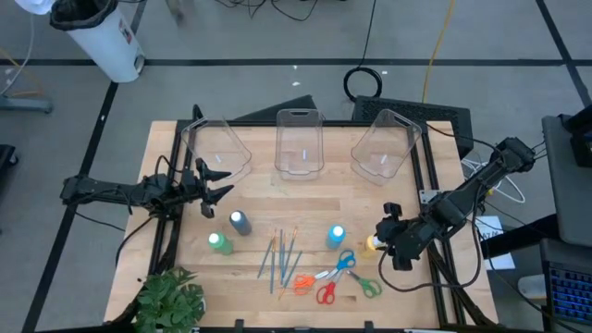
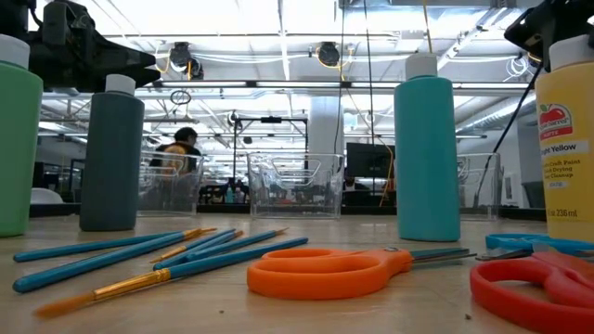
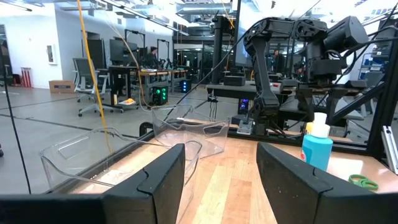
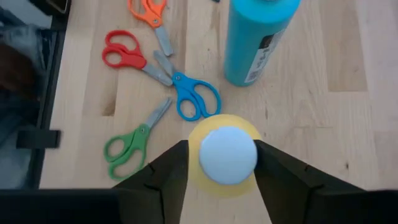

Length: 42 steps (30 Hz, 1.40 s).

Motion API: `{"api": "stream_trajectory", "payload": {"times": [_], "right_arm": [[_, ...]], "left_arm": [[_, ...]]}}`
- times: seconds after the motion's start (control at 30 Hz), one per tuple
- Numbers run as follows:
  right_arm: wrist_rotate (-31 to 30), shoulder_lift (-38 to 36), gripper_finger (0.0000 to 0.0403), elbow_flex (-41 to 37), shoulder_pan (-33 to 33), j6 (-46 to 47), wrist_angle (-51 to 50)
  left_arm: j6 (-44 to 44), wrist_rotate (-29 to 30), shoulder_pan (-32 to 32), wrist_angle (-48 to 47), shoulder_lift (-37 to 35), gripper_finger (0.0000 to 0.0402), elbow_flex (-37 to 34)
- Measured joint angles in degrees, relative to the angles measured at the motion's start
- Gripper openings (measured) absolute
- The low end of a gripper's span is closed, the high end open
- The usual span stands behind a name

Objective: Pick & Place Paint Supplies
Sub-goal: Put the yellow paint bottle into the right transparent bin

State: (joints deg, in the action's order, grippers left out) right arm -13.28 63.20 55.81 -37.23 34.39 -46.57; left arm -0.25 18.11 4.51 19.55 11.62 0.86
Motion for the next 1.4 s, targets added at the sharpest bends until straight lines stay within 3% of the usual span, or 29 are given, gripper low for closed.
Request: {"api": "stream_trajectory", "payload": {"times": [0.3,0.63,0.8,1.0,1.4], "right_arm": [[-0.14,-0.04,0.0119,0.0,0.02,-0.61,0.0],[-0.16,-1.8,0.0114,3.02,0.12,-0.79,1.48],[-3.36,-4.03,0.0113,6.6,1.67,-2.77,0.69],[-4.88,-7.76,0.0113,8.55,7.4,-4.37,-0.45],[-4.46,-11.4,0.0113,8.55,25.26,-9.92,-1.25]], "left_arm": [[0.0,0.0,0.0,0.01,-0.01,0.0207,0.0],[0.0,0.0,0.02,0.02,0.0,0.0207,0.0],[0.0,0.0,0.01,0.0,0.0,0.0207,0.0],[0.0,0.0,0.0,0.0,0.0,0.0207,0.0],[0.0,0.0,0.02,0.0,0.0,0.0207,0.0]]}}
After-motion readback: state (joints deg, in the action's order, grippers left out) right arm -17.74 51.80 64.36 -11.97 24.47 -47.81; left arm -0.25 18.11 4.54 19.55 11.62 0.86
